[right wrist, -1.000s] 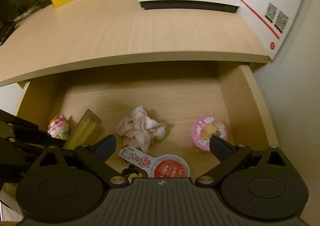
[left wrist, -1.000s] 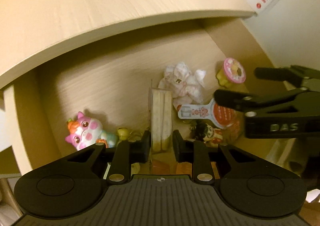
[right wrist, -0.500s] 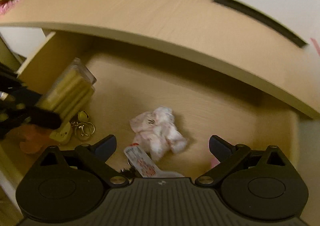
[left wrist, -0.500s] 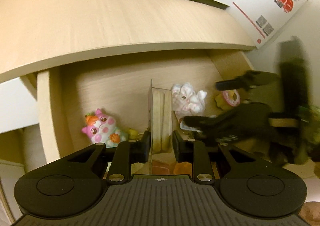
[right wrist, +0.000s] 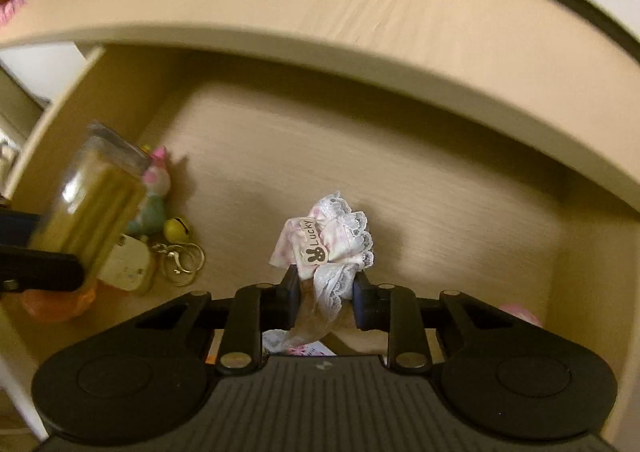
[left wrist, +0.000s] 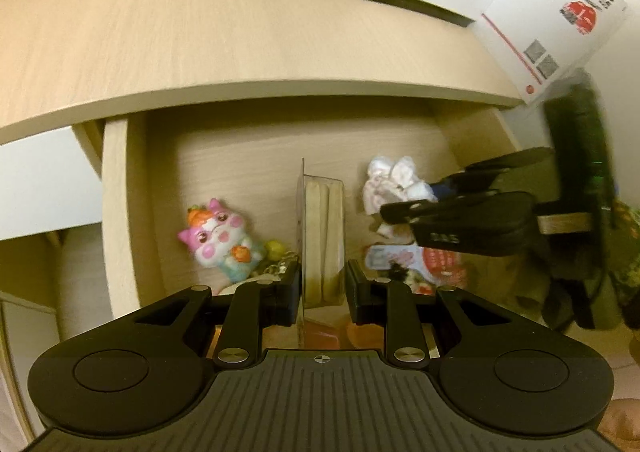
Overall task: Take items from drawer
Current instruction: 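Lift both items onto the desktop and open both tools to release them, then move both tools back down into the open drawer, then grasp the red Hello Kitty keychain with the right tool while the left tool grasps the orange squishy toy, then carry both toys up onto the desktop and open both tools to release them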
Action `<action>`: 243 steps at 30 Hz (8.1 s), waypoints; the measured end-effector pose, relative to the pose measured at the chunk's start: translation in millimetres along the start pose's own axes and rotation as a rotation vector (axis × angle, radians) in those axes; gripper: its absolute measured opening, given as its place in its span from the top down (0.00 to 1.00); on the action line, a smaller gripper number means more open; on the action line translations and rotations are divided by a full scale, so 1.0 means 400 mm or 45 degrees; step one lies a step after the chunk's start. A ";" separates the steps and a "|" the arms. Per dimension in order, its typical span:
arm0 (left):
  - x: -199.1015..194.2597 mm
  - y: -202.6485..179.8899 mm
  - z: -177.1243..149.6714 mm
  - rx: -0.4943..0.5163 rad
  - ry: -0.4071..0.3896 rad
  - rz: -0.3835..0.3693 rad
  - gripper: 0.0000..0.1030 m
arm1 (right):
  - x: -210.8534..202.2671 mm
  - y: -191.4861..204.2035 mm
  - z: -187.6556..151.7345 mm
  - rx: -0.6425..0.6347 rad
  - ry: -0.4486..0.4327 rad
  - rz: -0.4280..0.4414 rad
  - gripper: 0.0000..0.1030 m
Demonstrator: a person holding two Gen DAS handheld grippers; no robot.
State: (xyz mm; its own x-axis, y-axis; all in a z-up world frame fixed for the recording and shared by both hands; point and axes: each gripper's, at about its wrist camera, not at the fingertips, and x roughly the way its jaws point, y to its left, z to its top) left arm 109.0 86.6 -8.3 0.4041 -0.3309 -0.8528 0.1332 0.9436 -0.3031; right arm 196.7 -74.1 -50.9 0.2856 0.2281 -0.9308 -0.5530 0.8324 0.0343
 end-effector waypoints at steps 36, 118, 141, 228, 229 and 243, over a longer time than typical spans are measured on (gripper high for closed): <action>0.020 0.235 0.499 -0.011 -0.460 0.060 0.69 | -0.198 0.020 0.397 0.047 -0.568 -0.203 0.39; 0.326 -0.099 0.041 0.396 0.459 0.019 0.89 | -0.268 -0.121 -0.248 0.483 -0.183 -0.323 0.09; -0.058 0.206 0.116 0.081 -0.082 0.106 0.86 | -0.040 0.058 0.011 0.264 0.146 0.283 0.27; 0.165 0.003 0.002 0.280 0.232 -0.092 0.85 | -0.097 -0.088 -0.081 0.087 -0.054 -0.046 0.55; 0.131 0.009 0.008 0.258 0.197 -0.104 0.85 | -0.122 -0.087 -0.082 0.105 -0.076 -0.032 0.55; -0.199 0.052 0.295 0.104 -0.572 0.038 0.85 | -0.471 -0.117 0.155 0.107 -0.671 -0.035 0.55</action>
State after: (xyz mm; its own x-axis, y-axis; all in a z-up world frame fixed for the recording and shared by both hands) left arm 186.4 133.7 103.6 0.7588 -0.2838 -0.5862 0.1790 0.9563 -0.2312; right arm 217.2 -124.9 145.6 0.6654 0.4103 -0.6237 -0.4815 0.8743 0.0615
